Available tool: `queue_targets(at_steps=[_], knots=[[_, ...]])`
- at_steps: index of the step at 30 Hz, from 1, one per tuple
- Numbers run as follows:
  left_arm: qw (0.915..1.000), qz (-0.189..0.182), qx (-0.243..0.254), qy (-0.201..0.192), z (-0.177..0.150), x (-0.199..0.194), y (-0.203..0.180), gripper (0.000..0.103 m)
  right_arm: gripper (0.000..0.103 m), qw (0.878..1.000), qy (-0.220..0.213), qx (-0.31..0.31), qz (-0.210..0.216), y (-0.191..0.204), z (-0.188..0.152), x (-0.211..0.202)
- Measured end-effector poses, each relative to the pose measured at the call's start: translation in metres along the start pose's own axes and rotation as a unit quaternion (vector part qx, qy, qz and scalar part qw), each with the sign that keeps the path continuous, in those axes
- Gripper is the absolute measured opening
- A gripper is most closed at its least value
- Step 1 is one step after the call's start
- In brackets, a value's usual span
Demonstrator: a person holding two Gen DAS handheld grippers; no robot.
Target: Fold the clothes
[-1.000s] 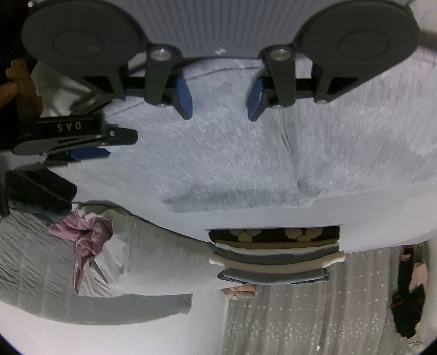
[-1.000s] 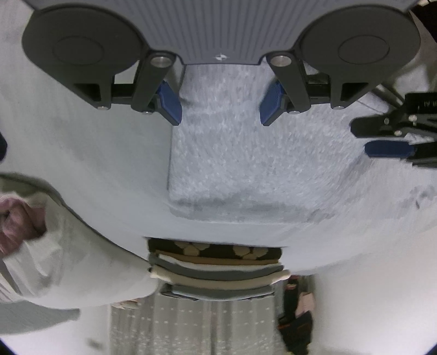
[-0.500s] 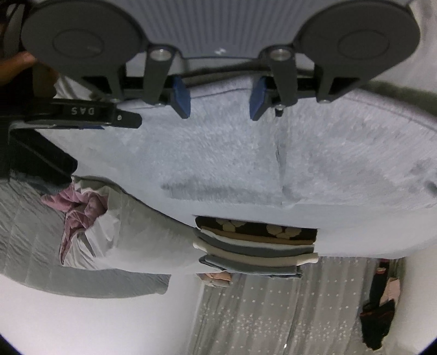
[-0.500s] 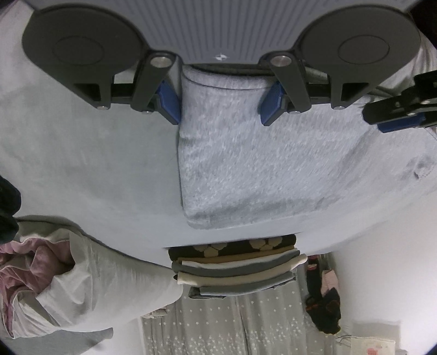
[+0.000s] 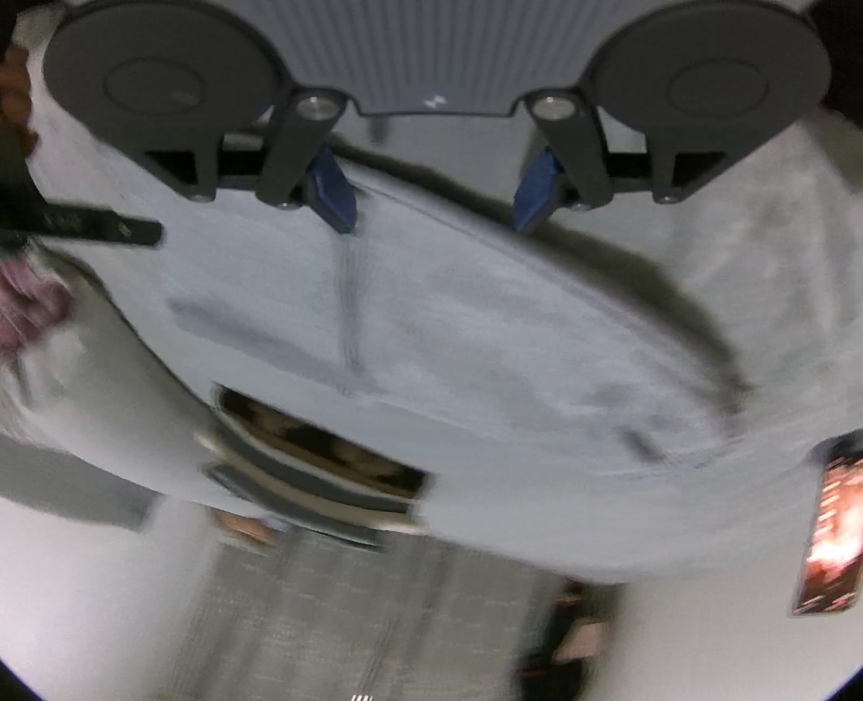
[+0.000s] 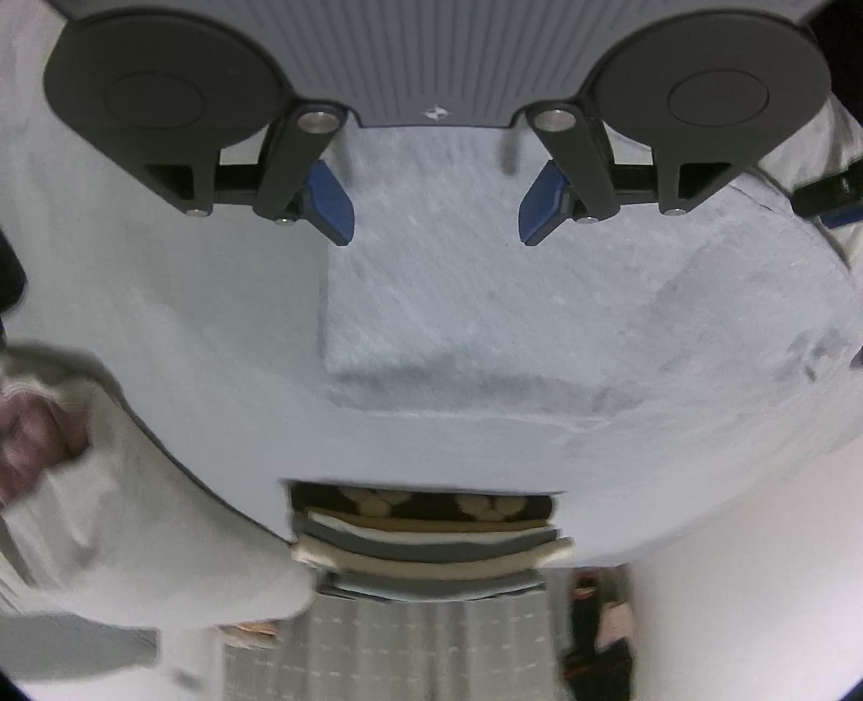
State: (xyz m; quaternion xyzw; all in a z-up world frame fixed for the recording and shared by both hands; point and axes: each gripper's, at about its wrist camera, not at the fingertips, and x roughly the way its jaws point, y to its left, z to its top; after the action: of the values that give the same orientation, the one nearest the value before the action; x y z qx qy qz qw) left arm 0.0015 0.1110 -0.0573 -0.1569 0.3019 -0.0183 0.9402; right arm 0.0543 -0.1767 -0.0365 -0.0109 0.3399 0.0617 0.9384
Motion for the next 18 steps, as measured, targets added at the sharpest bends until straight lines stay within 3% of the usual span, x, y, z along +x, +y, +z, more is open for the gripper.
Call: queue_targets(at_steps=[6, 10, 14, 18], knots=[[0.9966, 0.056, -0.06, -0.01, 0.013, 0.015, 0.042, 0.067, 0.071, 0.997, -0.004, -0.061, 0.04, 0.028, 0.005, 0.017], [0.9918, 0.058, -0.111, -0.023, 0.025, 0.023, 0.066, 0.067, 0.071, 0.996, 0.011, -0.075, 0.056, 0.041, -0.005, 0.029], [0.9873, 0.058, -0.142, -0.039, 0.032, 0.038, 0.081, 0.067, 0.072, 0.994, -0.005, -0.088, 0.057, 0.042, -0.008, 0.03], [0.9799, 0.045, -0.181, -0.07, 0.031, 0.048, 0.09, 0.067, 0.073, 0.996, 0.001, -0.063, 0.064, 0.038, -0.007, 0.035]])
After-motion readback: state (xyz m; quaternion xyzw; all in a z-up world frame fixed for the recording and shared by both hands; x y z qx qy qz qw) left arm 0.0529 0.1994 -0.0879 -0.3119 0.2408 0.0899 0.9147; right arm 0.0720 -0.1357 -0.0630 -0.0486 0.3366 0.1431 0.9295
